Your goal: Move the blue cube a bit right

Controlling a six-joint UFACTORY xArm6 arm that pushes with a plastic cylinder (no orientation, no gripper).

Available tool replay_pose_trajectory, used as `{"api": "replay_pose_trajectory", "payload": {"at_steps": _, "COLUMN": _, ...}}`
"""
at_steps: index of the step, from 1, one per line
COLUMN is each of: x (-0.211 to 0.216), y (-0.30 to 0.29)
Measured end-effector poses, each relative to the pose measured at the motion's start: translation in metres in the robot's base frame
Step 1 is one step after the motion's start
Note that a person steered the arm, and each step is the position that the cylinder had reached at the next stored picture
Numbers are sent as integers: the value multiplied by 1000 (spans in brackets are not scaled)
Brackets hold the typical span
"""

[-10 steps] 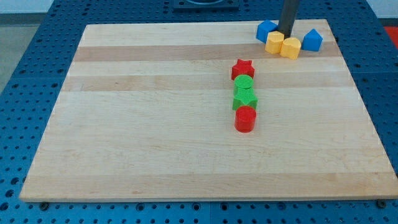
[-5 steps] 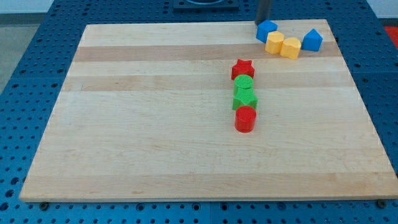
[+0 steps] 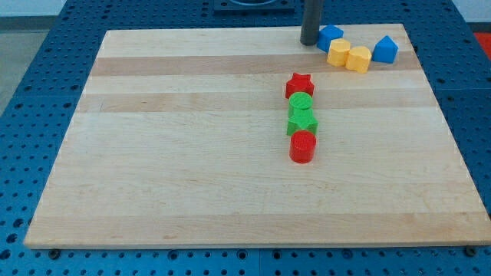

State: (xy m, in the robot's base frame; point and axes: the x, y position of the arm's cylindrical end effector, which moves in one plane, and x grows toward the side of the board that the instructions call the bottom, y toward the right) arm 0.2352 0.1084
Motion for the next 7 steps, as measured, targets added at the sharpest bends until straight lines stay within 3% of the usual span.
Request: {"api": "replay_pose_trajectory", "payload": {"at_steps": 7, "x": -9, "y": 8}}
